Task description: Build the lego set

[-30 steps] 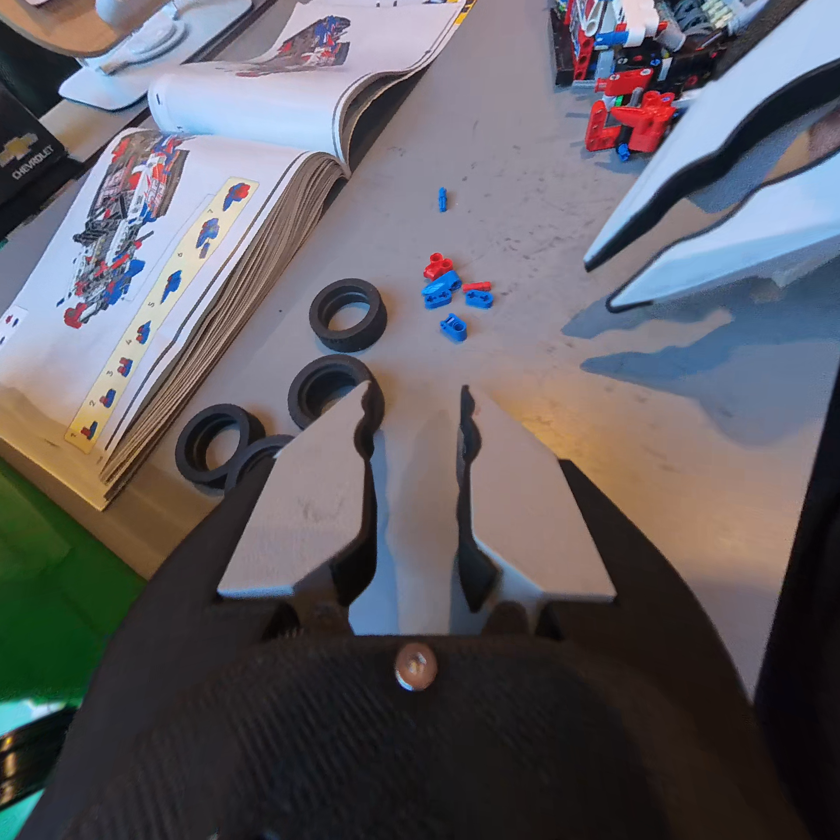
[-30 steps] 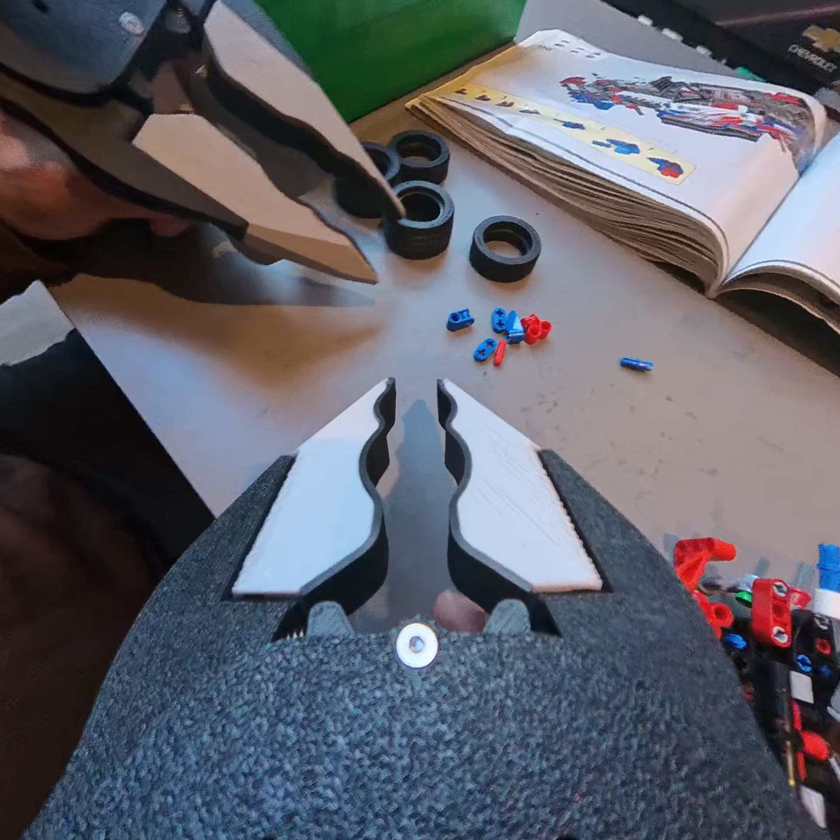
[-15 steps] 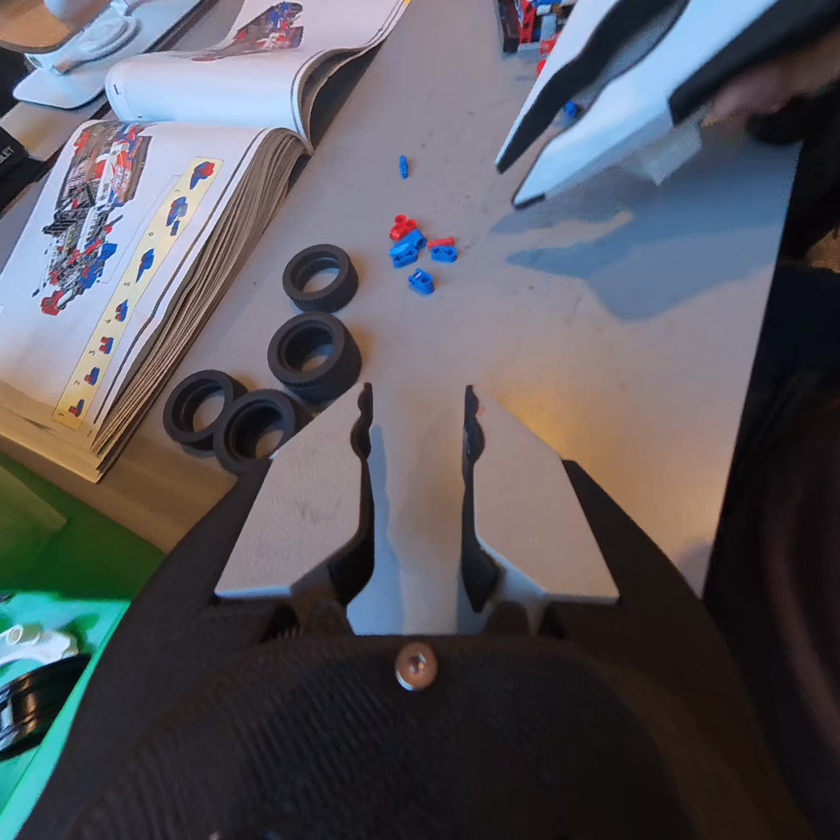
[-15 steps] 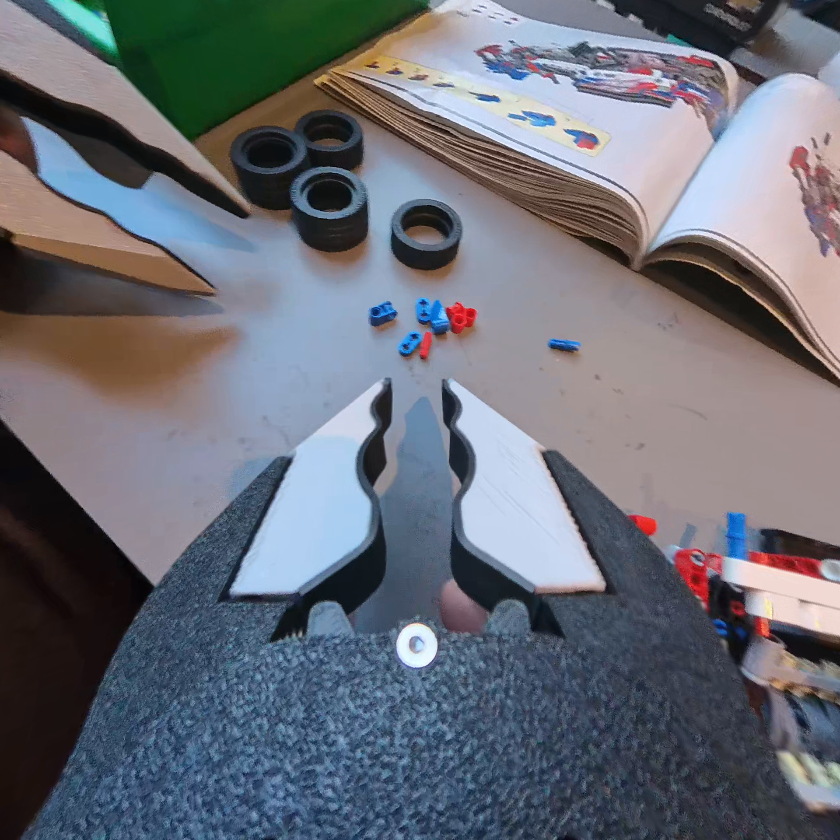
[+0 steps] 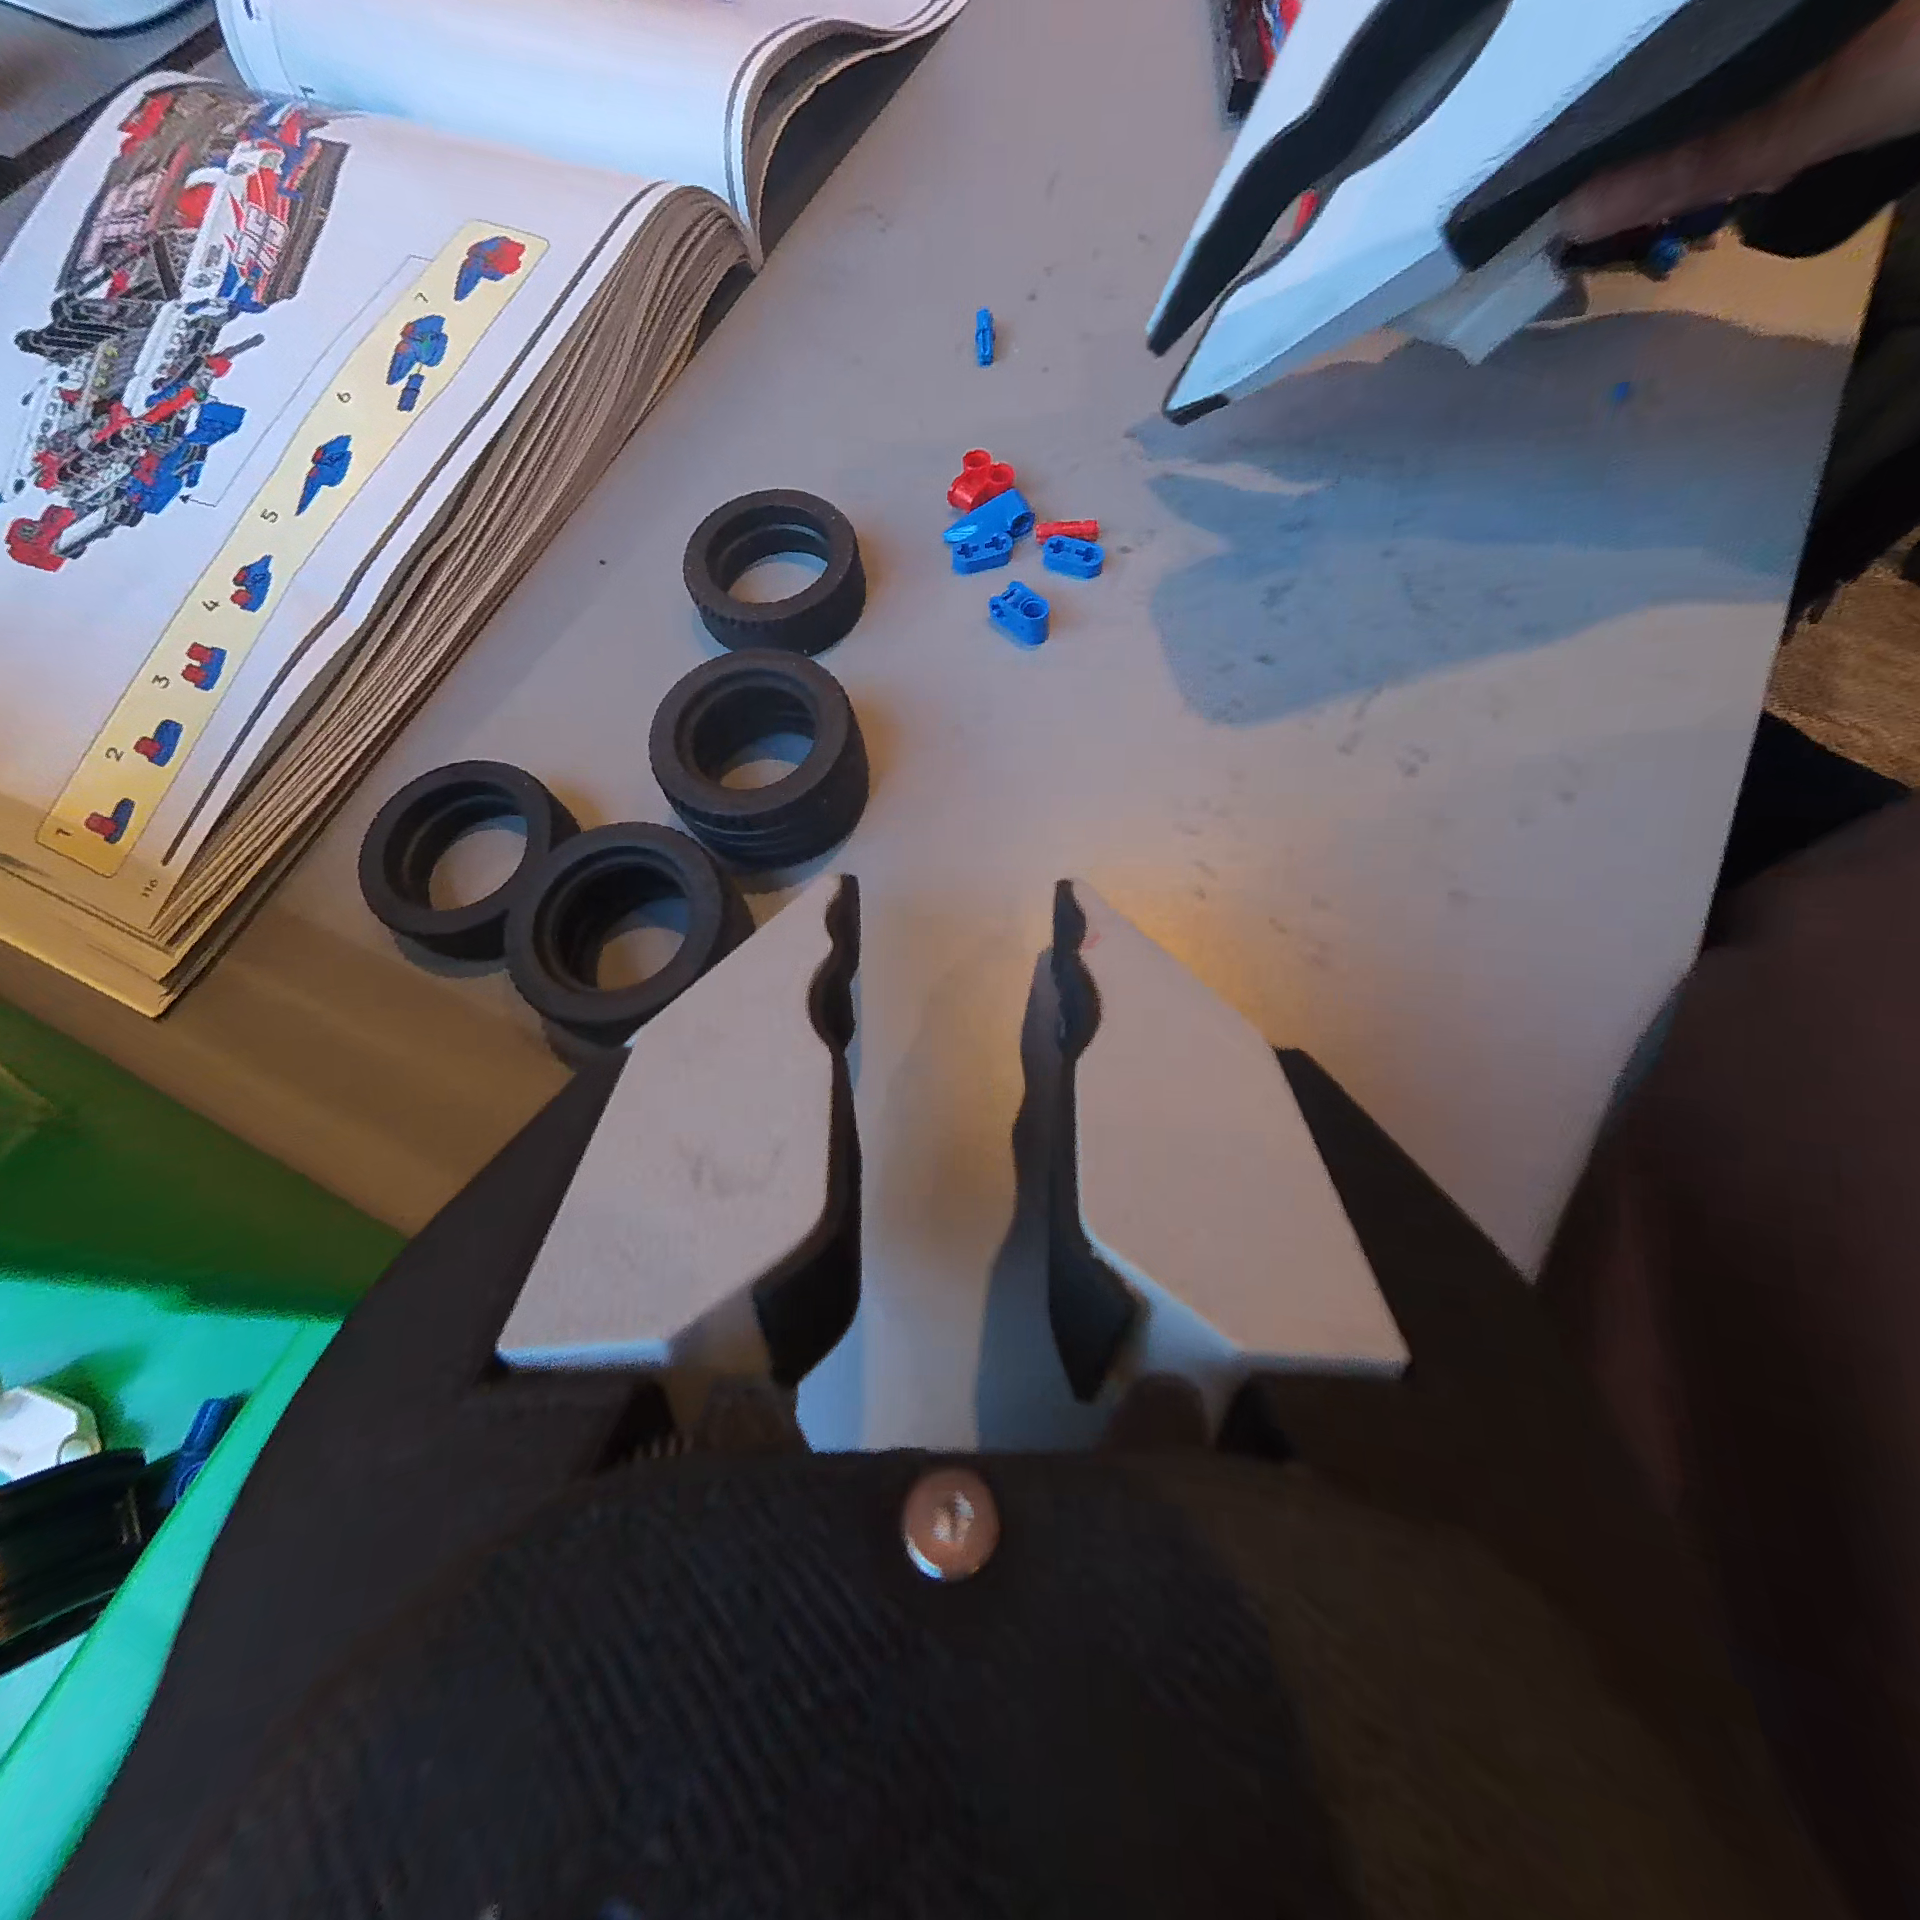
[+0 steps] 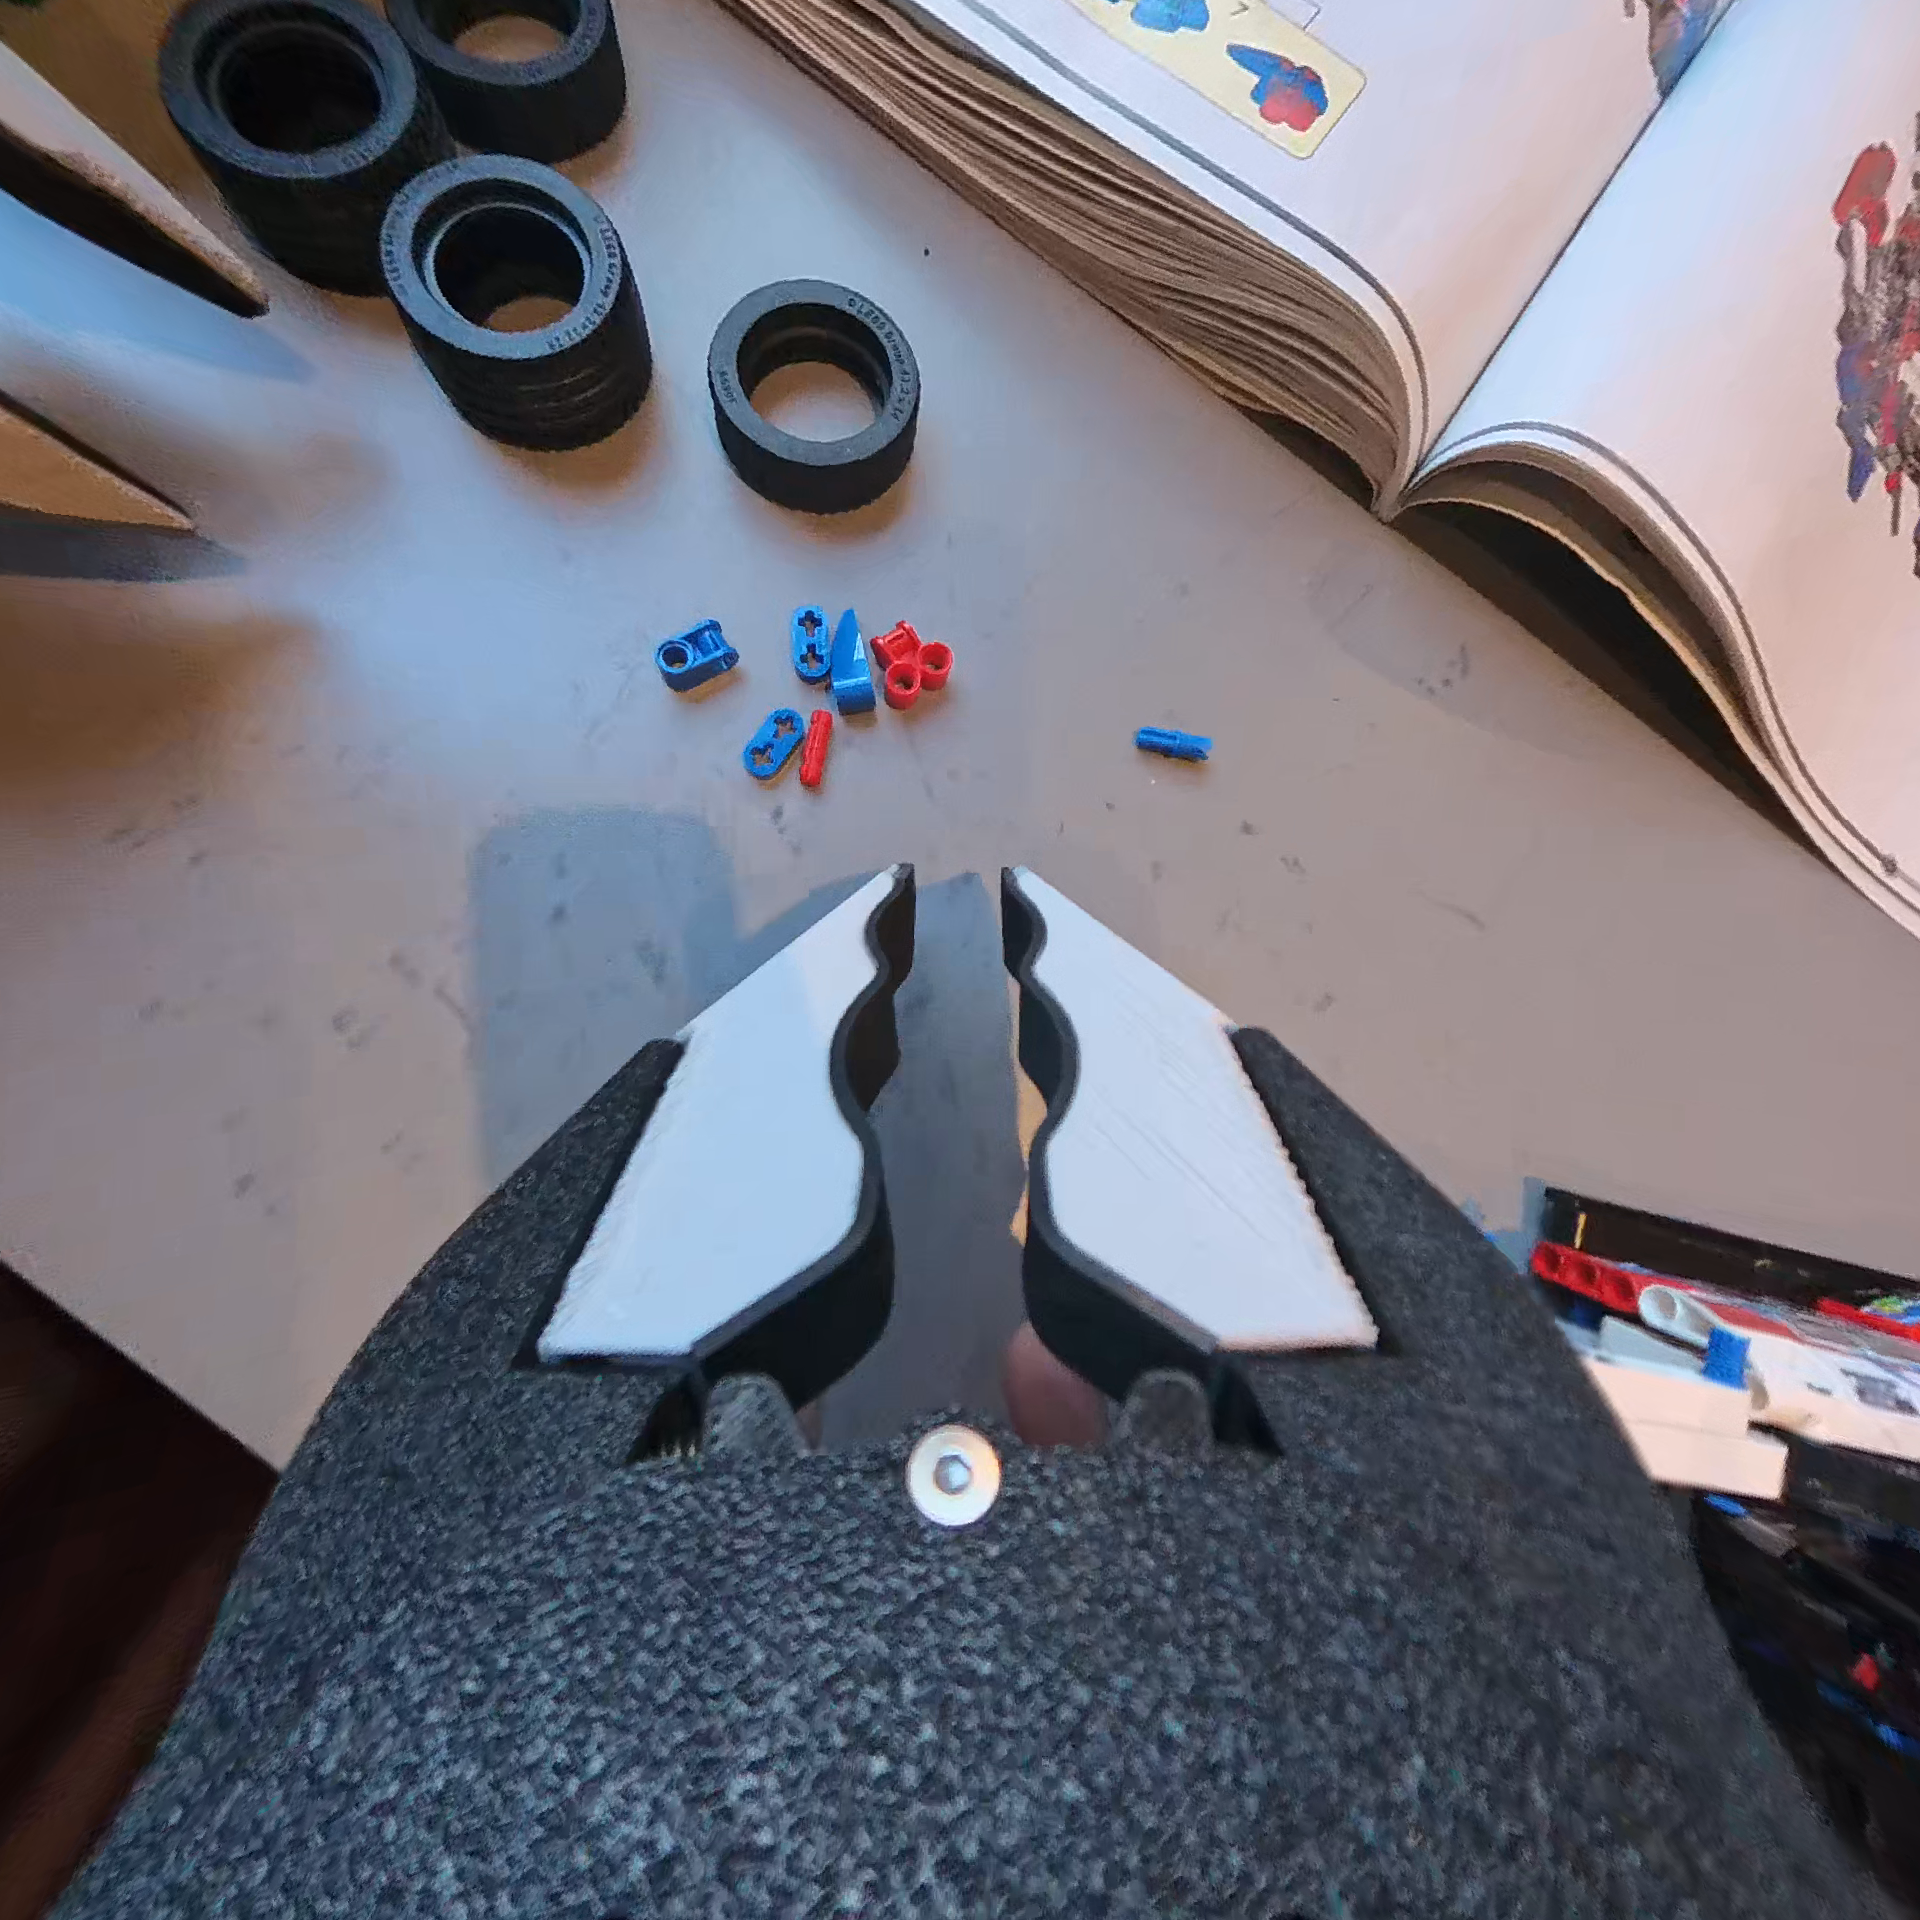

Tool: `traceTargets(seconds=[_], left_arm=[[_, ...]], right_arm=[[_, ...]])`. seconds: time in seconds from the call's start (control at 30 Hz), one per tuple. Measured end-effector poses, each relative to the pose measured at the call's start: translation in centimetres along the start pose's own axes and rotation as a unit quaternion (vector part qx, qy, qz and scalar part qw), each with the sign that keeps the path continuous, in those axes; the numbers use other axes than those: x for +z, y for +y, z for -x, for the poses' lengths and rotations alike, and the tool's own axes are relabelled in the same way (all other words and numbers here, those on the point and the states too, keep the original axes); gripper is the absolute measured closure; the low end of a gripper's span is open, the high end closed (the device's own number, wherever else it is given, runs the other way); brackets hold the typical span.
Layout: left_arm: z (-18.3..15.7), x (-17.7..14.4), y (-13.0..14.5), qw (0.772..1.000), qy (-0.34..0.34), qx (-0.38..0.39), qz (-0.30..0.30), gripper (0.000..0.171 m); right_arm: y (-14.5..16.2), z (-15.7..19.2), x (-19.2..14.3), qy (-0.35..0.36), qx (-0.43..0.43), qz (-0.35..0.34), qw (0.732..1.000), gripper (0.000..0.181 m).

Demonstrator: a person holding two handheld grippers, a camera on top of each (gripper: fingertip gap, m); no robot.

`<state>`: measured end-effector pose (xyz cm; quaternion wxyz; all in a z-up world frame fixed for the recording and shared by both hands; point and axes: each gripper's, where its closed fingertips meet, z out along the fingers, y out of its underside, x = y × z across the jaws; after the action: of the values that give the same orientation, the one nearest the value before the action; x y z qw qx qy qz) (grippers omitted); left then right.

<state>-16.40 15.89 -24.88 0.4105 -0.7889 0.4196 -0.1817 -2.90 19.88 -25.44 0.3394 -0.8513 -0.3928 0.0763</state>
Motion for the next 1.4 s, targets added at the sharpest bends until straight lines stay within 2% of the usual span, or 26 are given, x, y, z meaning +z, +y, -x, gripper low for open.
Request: traceTargets(seconds=[0.33,0.47,0.6,0.77,0.83,0.93,1.13,1.2,1.27,1.3,1.4], left_arm=[[0.0,-0.2,-0.1,0.999,0.019,-0.026,-0.009,0.134],[0.0,-0.2,-0.1,0.999,0.02,-0.025,-0.007,0.133],[0.0,-0.2,-0.1,0.999,0.022,-0.027,-0.008,0.133],[-0.1,-0.2,0.0,0.999,0.028,-0.03,-0.006,0.133],[-0.1,-0.2,0.0,0.999,0.03,-0.032,-0.005,0.133],[-0.1,-0.2,-0.1,0.999,0.032,-0.032,-0.007,0.133],[-0.1,-0.2,-0.1,0.999,0.033,-0.032,-0.008,0.133],[-0.1,-0.2,-0.1,0.999,0.033,-0.033,-0.008,0.133],[-0.2,-0.2,-0.1,0.999,0.034,-0.033,-0.007,0.133],[-0.2,-0.1,-0.1,0.999,0.034,-0.032,-0.005,0.133],[-0.2,-0.1,0.0,0.999,0.034,-0.028,-0.003,0.133]], right_arm=[[-0.3,-0.9,0.5,0.009,-0.028,0.025,0.999,0.164],[-0.8,-1.0,1.1,-0.027,-0.031,0.046,0.998,0.16],[-1.3,0.5,1.9,-0.055,-0.037,0.045,0.997,0.159],[-1.8,-2.0,1.6,-0.002,-0.1,0.074,0.992,0.164],[-2.1,-3.8,1.2,0.01,-0.139,0.1,0.985,0.164],[-2.5,-5.3,1.1,-0.012,-0.221,0.139,0.965,0.158],[-1.5,-5.8,3.2,-0.087,-0.357,0.202,0.908,0.158],[-0.7,-5.3,3.6,-0.126,-0.377,0.219,0.891,0.16],[-0.4,-4.8,3.4,-0.166,-0.384,0.227,0.88,0.171],[-0.1,-4.6,3.3,-0.182,-0.378,0.234,0.877,0.177],[-0.1,-4.5,3.3,-0.18,-0.359,0.235,0.885,0.177]])
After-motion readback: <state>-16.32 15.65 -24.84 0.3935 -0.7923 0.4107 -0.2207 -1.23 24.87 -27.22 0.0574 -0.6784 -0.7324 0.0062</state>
